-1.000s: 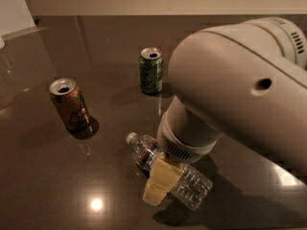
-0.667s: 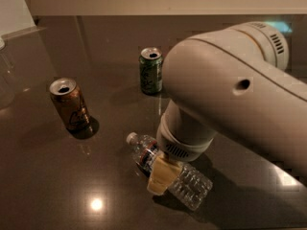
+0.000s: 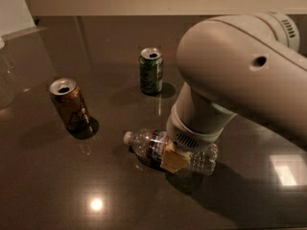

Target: Pick water bottle

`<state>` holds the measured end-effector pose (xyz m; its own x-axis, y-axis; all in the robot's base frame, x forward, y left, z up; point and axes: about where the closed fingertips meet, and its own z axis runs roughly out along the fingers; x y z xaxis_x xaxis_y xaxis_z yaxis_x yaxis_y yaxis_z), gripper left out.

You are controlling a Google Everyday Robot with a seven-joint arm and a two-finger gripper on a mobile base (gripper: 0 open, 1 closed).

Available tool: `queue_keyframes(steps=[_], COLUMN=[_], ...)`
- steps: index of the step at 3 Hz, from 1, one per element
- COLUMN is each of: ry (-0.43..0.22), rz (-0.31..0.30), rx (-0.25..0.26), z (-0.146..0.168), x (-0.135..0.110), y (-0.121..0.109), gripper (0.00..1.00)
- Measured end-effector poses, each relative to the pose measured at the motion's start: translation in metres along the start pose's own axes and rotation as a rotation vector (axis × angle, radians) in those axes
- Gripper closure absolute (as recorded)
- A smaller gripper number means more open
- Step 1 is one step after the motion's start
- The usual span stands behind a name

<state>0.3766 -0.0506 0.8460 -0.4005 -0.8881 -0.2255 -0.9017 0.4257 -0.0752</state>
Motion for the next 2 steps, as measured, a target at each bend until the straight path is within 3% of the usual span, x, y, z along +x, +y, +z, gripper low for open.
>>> queue_keyframes(steps=[1, 2], ry=[-0.026, -0.067], rz=[-0.025, -0.074], rx=[0.006, 0.010], z=[-0.027, -0.062], x=[-0.003, -0.012], y=[-0.010, -0.027], gripper=[0.87, 1.00])
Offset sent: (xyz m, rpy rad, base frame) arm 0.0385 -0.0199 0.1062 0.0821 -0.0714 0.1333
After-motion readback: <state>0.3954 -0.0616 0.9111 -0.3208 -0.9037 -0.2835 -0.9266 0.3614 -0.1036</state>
